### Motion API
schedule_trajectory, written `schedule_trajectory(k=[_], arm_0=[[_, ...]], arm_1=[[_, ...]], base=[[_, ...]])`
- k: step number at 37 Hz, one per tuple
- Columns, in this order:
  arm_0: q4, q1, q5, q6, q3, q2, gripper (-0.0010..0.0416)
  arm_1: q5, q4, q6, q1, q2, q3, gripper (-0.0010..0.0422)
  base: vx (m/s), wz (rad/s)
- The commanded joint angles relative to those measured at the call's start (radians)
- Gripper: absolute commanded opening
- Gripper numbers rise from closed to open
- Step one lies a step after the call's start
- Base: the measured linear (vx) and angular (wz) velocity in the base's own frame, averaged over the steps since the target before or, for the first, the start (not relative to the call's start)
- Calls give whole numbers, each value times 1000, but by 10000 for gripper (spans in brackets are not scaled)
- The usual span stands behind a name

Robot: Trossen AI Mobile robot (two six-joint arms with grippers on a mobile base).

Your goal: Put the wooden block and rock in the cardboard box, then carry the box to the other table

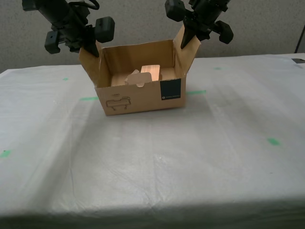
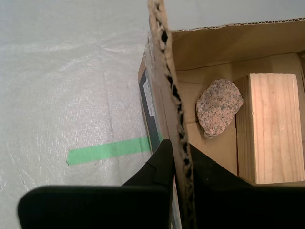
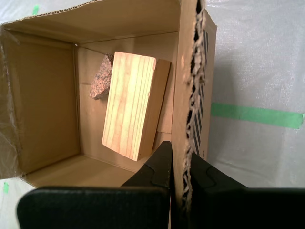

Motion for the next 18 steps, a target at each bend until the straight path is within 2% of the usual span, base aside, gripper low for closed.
schedule_trajectory(k=[1,9,18], arm_0=[[10,0,6,2,1,-2,0],[10,0,6,2,1,-2,1],[10,0,6,2,1,-2,1]], arm_1=[[-3,10,8,1,-1,2,0],[-3,9,9,2,-1,2,12],[-3,9,9,2,-1,2,97]], base=[[0,0],[0,0],[0,0]])
